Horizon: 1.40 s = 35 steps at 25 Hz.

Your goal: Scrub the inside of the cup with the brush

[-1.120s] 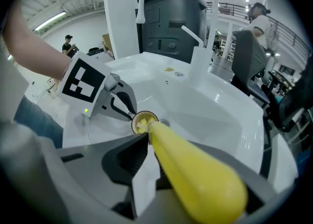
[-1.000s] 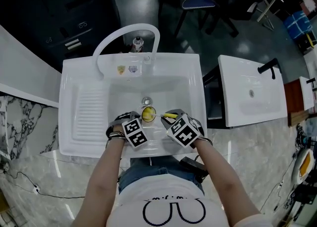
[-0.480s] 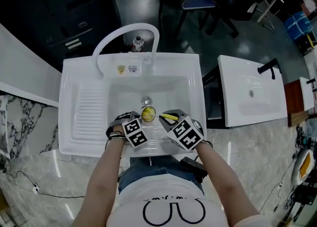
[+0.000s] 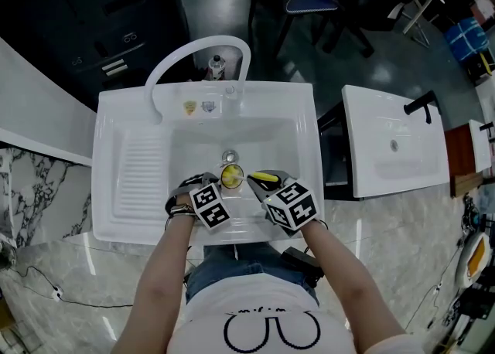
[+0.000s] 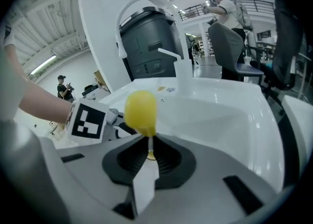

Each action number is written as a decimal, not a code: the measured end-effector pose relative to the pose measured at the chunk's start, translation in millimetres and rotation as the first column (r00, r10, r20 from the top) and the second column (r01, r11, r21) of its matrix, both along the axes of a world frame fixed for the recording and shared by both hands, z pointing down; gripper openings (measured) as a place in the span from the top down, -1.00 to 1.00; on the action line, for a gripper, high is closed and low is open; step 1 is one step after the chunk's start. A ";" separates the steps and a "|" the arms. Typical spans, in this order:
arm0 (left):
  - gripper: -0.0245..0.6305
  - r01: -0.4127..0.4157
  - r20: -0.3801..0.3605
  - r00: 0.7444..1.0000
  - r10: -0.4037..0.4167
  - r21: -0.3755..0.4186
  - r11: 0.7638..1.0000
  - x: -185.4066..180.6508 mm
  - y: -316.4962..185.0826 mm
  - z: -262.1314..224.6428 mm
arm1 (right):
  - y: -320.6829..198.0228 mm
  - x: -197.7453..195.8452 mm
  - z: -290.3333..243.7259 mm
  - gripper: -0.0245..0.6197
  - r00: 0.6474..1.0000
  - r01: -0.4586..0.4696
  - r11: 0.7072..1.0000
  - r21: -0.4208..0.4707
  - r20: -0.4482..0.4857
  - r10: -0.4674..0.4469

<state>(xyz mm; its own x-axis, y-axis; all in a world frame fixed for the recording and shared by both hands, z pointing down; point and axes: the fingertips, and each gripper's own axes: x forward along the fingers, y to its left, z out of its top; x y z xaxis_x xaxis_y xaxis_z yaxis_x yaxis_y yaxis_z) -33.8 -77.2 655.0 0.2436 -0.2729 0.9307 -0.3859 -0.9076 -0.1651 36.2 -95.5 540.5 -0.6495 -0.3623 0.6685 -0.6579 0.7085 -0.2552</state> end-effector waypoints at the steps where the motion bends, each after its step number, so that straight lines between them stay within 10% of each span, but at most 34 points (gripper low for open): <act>1: 0.72 0.002 -0.001 1.000 -0.002 0.001 1.000 -0.1 -0.6 -0.2 | -2.1 -1.5 4.6 0.80 1.000 -0.010 1.000 -0.008 0.004 0.010; 11: 0.72 -0.007 0.003 1.000 0.007 0.004 1.000 -4.6 -1.9 1.0 | 16.8 6.7 24.3 0.80 0.979 0.104 0.992 -0.077 -0.168 -0.116; 24: 0.72 -0.026 -0.005 1.000 0.026 -0.004 1.000 -6.5 -0.8 1.8 | 30.2 5.5 -27.8 0.79 1.000 0.003 0.993 -0.120 -0.010 -0.005; 35: 0.72 -0.029 -0.011 1.000 0.029 -0.008 1.000 -5.9 2.8 2.6 | 27.7 -9.6 20.6 0.79 0.983 0.056 0.991 -0.122 -0.168 -0.076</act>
<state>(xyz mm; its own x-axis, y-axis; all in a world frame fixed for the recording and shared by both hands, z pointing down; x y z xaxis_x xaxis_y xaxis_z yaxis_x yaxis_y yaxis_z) -39.7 -74.5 657.6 0.2612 -0.2585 0.9300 -0.3613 -0.9196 -0.1541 26.7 -67.8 561.2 -0.5415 -0.2357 0.8070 -0.6515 0.7243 -0.2256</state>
